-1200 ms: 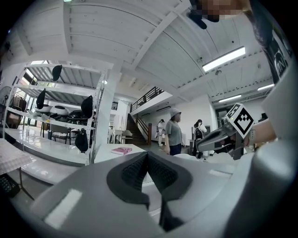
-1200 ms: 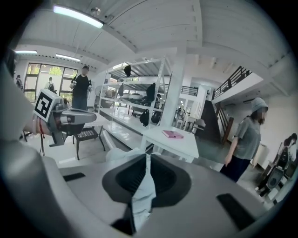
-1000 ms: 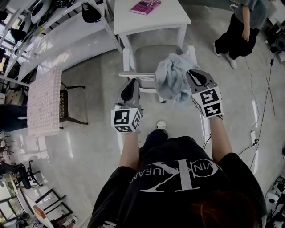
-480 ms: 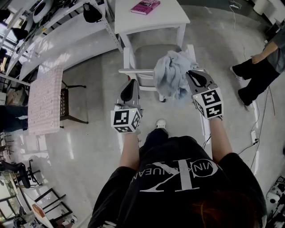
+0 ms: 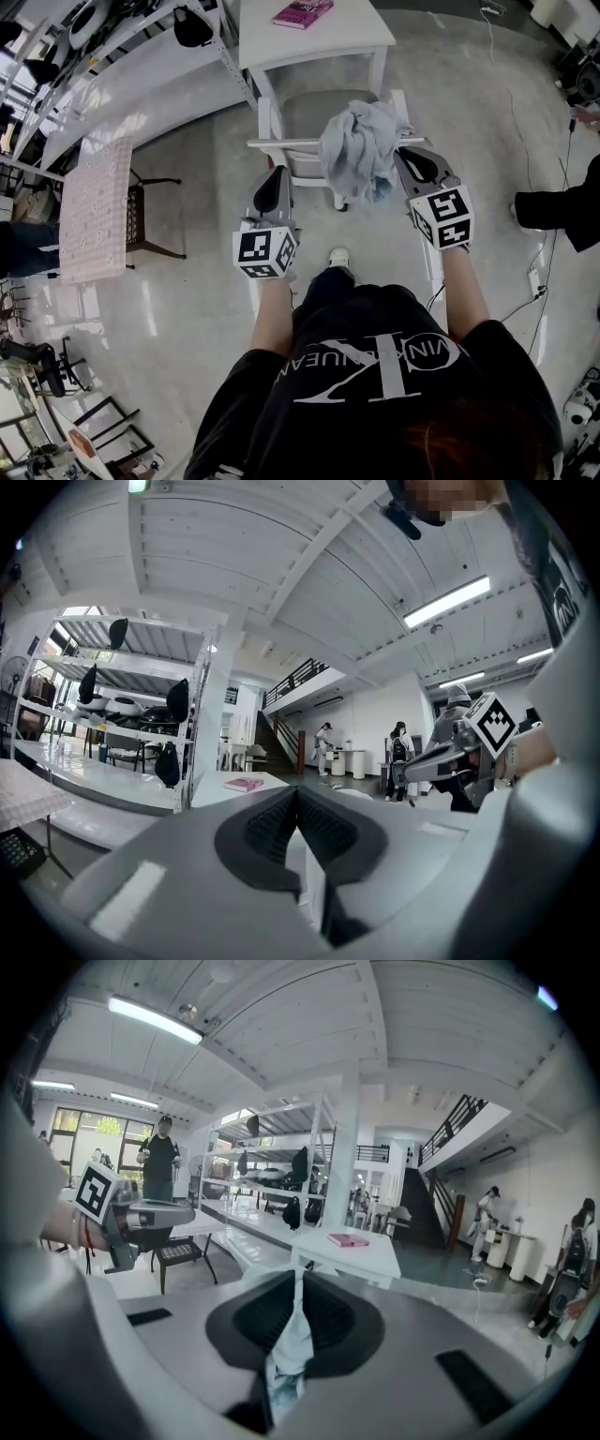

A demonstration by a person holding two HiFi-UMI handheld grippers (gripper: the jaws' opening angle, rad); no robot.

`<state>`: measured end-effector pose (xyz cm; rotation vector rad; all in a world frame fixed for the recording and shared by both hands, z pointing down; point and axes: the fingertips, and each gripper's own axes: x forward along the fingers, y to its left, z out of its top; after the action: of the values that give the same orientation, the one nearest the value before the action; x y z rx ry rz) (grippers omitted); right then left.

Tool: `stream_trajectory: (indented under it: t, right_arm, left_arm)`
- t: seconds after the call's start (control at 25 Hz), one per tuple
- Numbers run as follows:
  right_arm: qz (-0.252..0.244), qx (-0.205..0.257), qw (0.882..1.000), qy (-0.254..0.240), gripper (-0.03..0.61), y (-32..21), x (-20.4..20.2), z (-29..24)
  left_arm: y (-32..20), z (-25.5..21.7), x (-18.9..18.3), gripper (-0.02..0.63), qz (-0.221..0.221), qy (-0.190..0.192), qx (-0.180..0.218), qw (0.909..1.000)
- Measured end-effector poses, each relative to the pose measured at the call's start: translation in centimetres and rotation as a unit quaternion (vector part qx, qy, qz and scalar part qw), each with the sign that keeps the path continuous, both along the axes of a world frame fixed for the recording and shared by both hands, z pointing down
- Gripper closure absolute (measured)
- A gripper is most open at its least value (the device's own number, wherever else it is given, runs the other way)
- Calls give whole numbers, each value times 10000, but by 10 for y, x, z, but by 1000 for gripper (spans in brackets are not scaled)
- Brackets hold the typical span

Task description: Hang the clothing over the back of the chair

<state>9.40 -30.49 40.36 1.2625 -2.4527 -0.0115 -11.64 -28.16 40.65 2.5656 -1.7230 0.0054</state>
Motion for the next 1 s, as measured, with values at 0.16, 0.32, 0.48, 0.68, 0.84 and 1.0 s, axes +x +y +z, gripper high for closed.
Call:
stream_trajectory:
  t: [0.16,0.32,0.48,0.68,0.84,1.0]
  right_arm:
    - [38,75,9999,-131,541,5,3,-3]
    - [92,183,9988,-445,541,12,8,-9]
    - [95,261,9973,-675,541,17,11,-12]
    - [21,422,9948,-923,541,24,10,-18]
    - [47,450,9930,-1091,542,25,14,-18]
    - [51,516,9915,-1194,543,25,18,-20]
  left_arm:
    - [4,-1,2,603,11,-12,-5,10000]
    - [10,-1,0,603,5,-21,-3,10000]
    - [15,-1,-2,603,-34,-34,15,10000]
    - [20,-2,-6,603,-84,-52,18,9999]
    - [23,0,-7,603,-131,-62,19,9999]
    - [24,-2,-7,603,-159,-75,28,9998]
